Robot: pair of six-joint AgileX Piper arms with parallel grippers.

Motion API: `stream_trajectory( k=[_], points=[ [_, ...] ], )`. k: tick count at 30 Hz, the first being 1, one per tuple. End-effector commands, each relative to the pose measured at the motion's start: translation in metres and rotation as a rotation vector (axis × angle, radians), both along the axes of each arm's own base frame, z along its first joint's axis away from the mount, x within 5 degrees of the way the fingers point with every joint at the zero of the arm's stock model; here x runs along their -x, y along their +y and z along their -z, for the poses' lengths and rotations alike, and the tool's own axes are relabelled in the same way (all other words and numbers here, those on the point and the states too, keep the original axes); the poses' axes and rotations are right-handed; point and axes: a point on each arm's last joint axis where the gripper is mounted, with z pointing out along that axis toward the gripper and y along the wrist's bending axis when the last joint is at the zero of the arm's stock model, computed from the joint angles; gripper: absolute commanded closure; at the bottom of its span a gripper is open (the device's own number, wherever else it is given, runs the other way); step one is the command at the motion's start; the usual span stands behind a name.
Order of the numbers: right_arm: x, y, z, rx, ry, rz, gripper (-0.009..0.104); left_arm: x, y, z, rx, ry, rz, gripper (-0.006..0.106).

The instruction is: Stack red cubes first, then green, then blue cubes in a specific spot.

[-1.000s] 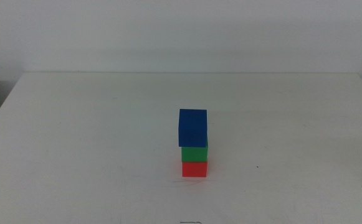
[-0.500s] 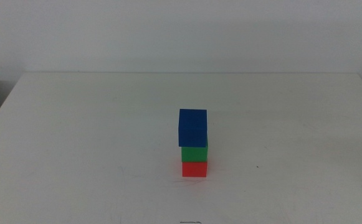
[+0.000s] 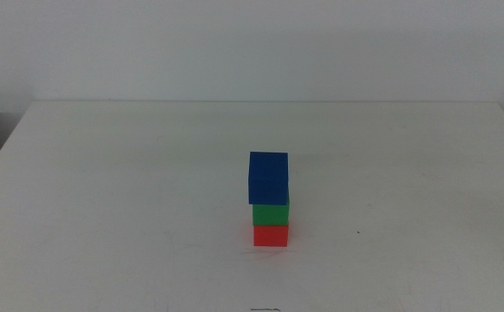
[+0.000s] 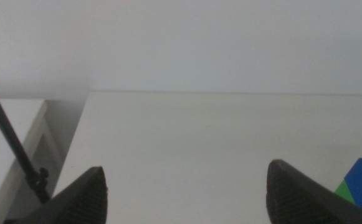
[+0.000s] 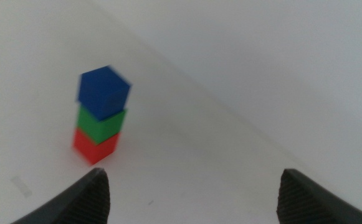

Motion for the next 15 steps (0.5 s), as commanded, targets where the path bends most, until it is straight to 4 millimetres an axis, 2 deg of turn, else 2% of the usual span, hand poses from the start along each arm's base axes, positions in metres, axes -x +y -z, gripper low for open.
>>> stream_trajectory(
  k=[1, 4, 8, 12, 15],
  points=[
    [-0.004, -0.001, -0.004, -0.036, -0.176, 0.022, 0.013, 0.007, -0.001, 0.005, 0.029, -0.143, 0.015, 0.016],
    [-0.006, -0.002, 0.016, -0.083, -0.192, 0.053, 0.013, 0.017, -0.001, 0.033, 0.036, -0.194, 0.021, 0.016],
    [-0.005, -0.01, 0.056, -0.108, -0.138, 0.152, 0.013, 0.028, 0.0, 0.069, 0.042, -0.279, 0.027, 0.016],
    [0.003, -0.021, 0.094, -0.095, -0.115, 0.264, 0.013, 0.031, 0.0, 0.101, 0.049, -0.375, 0.034, 0.016],
    [0.011, -0.027, 0.113, -0.129, -0.138, 0.338, 0.013, 0.036, 0.0, 0.121, 0.055, -0.446, 0.038, 0.016]
  ],
)
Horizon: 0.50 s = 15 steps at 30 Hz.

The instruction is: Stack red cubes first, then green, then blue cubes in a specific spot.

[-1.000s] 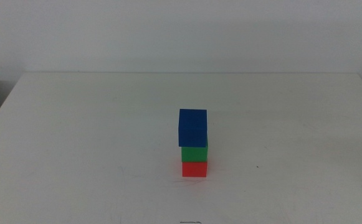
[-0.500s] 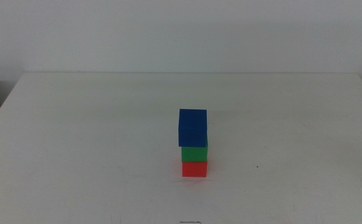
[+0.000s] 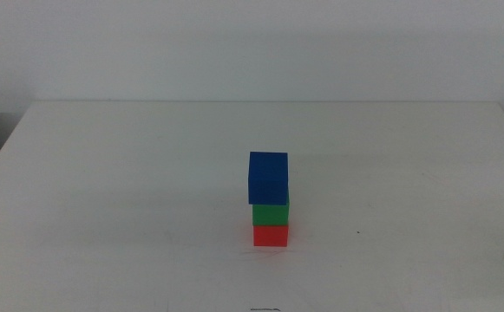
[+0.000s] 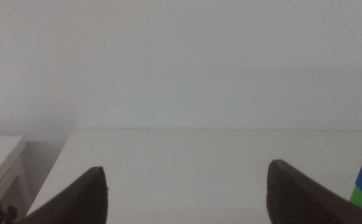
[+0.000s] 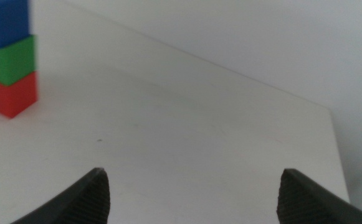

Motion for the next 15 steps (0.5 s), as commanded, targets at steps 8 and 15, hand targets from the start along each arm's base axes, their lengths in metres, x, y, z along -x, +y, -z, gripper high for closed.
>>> stream_trajectory(
  k=[8, 15],
  points=[
    [0.007, -0.011, 0.017, -0.153, -0.238, 0.212, 0.013, 0.002, -0.001, 0.041, 0.06, -0.127, 0.017, 0.016],
    [0.004, -0.012, 0.042, -0.144, -0.167, 0.232, 0.013, -0.001, -0.002, 0.067, 0.056, -0.087, 0.016, 0.016]
  ],
)
